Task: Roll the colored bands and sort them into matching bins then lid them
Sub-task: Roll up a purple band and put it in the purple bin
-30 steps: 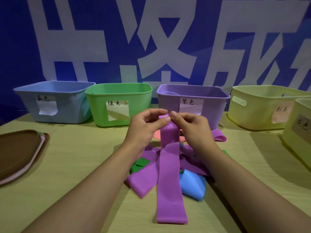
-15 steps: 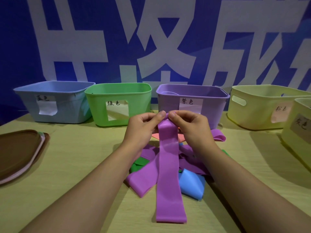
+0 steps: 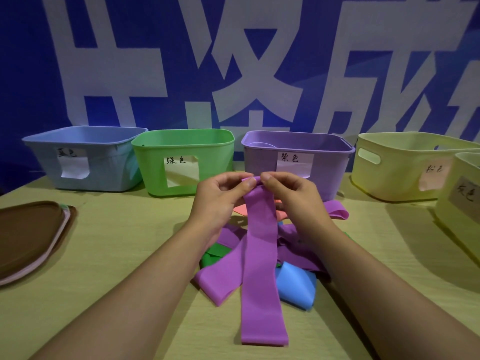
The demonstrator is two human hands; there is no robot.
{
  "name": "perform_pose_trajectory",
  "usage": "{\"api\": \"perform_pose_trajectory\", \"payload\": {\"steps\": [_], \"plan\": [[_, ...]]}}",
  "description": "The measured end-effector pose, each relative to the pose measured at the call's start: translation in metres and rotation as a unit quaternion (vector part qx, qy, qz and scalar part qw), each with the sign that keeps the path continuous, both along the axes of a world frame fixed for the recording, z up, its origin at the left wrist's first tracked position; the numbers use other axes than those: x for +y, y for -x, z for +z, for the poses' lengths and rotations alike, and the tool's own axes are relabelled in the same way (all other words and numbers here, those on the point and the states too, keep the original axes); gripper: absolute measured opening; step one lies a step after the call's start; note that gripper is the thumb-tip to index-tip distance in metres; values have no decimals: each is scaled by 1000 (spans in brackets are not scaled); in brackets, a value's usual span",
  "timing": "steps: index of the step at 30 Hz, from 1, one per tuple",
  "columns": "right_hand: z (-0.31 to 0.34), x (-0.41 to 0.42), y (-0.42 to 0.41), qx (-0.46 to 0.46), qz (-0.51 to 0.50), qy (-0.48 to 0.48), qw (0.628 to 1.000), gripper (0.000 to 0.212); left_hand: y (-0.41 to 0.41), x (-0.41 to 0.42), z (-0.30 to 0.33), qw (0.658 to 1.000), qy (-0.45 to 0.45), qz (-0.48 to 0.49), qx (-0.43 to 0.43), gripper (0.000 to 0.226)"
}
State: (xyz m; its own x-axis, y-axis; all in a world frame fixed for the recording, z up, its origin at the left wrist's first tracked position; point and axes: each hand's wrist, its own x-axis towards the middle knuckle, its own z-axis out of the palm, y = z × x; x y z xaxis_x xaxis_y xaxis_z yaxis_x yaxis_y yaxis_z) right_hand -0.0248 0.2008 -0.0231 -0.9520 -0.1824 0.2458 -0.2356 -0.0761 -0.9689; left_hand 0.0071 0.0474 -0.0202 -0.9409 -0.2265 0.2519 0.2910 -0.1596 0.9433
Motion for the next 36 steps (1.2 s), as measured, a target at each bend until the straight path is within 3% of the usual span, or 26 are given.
{"api": "perform_pose_trajectory", "payload": {"steps": [3,6,15,22,28,36], "plan": [[1,-2,-2,-14,-30,-46,998,43,0,-1,0,1000,-6,-8,3,15],[1,-2,-2,-3,-59,-75,995,52,0,0,-1,1000,6,-18,7,16],[-3,-2,0,36,-60,-87,994,36,0,0,-2,1000,8,-14,3,18],[-1,-1,0,51,-30,-75,995,22,-2,5,1,997,-40,-51,-36,9],[-1,-2,0,55,-17,-46,997,13,-2,4,-2,995,-15,-58,-79,29],[-4,-3,3,60,-11,-49,997,8,4,-1,-5,997,-15,-41,-56,8]]}}
